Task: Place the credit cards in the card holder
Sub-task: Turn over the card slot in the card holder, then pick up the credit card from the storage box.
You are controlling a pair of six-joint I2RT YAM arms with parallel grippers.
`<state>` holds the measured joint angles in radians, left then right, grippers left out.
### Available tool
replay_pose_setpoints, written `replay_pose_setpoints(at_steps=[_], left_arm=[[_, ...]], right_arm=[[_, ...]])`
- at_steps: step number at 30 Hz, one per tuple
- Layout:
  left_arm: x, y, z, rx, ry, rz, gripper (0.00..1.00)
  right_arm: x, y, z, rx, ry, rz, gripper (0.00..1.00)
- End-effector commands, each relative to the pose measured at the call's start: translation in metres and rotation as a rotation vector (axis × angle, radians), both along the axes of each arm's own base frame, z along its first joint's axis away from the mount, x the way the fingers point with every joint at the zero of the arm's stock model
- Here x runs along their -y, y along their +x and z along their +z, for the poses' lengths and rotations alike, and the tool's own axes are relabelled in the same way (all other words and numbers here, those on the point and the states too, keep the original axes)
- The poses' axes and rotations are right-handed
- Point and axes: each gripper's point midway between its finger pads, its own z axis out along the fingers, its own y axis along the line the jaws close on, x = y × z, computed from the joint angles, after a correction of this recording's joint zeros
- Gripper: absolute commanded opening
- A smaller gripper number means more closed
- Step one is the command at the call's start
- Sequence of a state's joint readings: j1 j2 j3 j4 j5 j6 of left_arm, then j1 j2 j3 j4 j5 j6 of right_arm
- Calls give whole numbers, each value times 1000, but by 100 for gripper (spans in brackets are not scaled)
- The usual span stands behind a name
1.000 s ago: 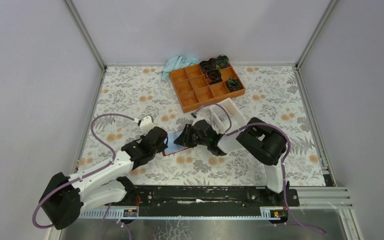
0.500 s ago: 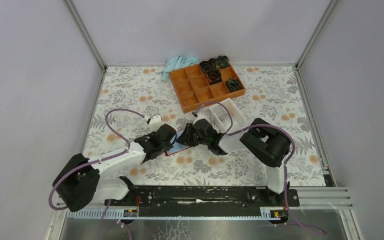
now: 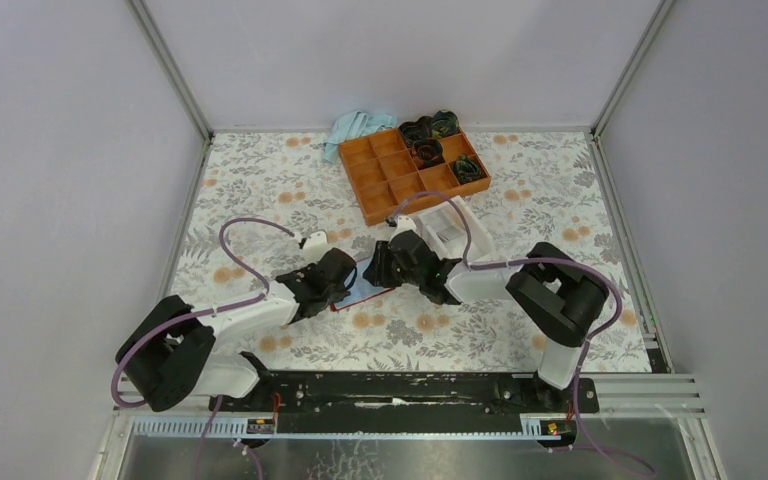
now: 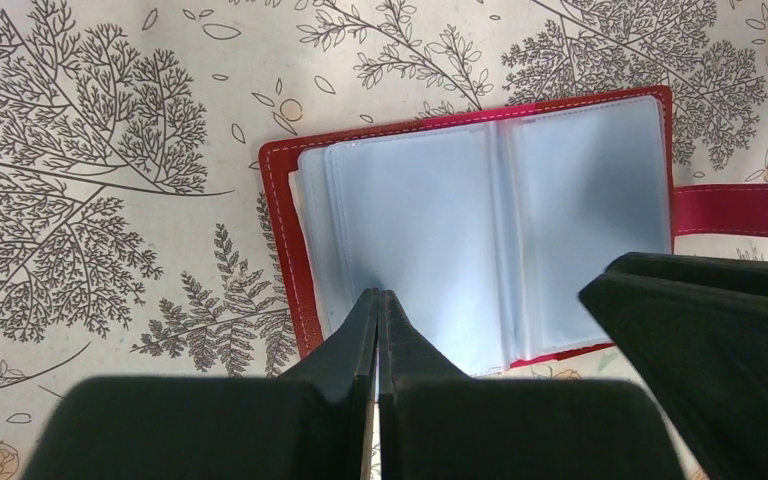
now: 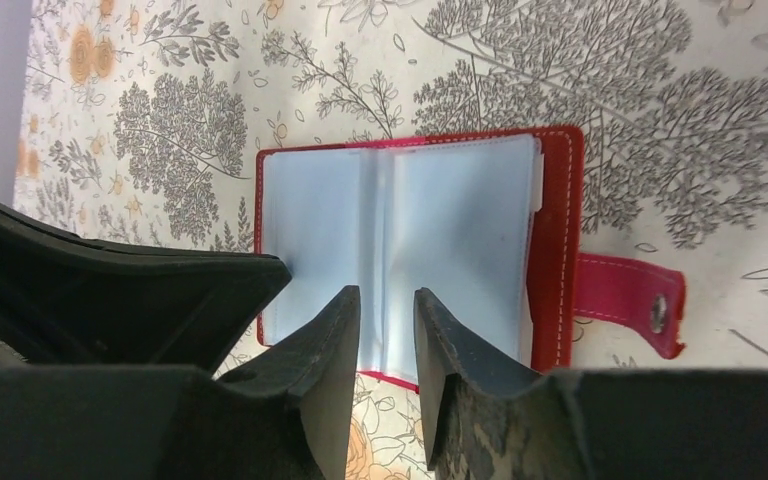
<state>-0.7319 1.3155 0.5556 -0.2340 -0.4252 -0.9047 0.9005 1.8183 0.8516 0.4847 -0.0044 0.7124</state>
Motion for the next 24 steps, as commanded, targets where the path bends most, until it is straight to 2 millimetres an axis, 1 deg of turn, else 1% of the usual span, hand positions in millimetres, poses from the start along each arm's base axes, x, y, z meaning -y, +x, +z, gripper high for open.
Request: replay_pose_setpoints(at_steps=[1, 5, 8, 11, 12, 13, 14, 16, 17, 19, 20, 23, 24], left_arm=[[3, 8, 1, 32, -20, 1, 0], [4, 10, 3, 33, -20, -1, 0], [3, 9, 3, 28, -24, -1, 0], [2, 8, 2, 28, -31, 1, 0], [1, 8, 2, 30, -33, 2, 0], [0, 8, 1, 28, -33, 4, 0], [1, 7, 1, 28, -35, 3, 0], [1, 8, 1, 26, -40, 1, 0], [1, 7, 1, 25, -41, 0, 0], [0, 7, -1, 23, -46, 0, 0], [1, 7, -1, 24, -49, -2, 0], [1, 8, 0, 25, -60, -3, 1], [1, 8, 0, 25, -63, -3, 1]], right_arm=[[4, 26, 50, 158, -58, -10, 36], [11, 38, 73, 209, -113, -9, 40], [20, 47, 85, 211, -142, -15, 46], [33, 58, 90, 200, -167, -36, 47], [39, 62, 88, 194, -176, -47, 49], [45, 66, 97, 204, -168, -62, 50], [51, 69, 100, 205, -171, -74, 51], [64, 77, 103, 207, -185, -97, 54], [72, 81, 104, 207, -194, -109, 58], [88, 89, 108, 212, -211, -130, 59], [95, 94, 110, 215, -224, -142, 63], [118, 107, 114, 218, -282, -160, 64], [124, 110, 113, 216, -303, -163, 67]])
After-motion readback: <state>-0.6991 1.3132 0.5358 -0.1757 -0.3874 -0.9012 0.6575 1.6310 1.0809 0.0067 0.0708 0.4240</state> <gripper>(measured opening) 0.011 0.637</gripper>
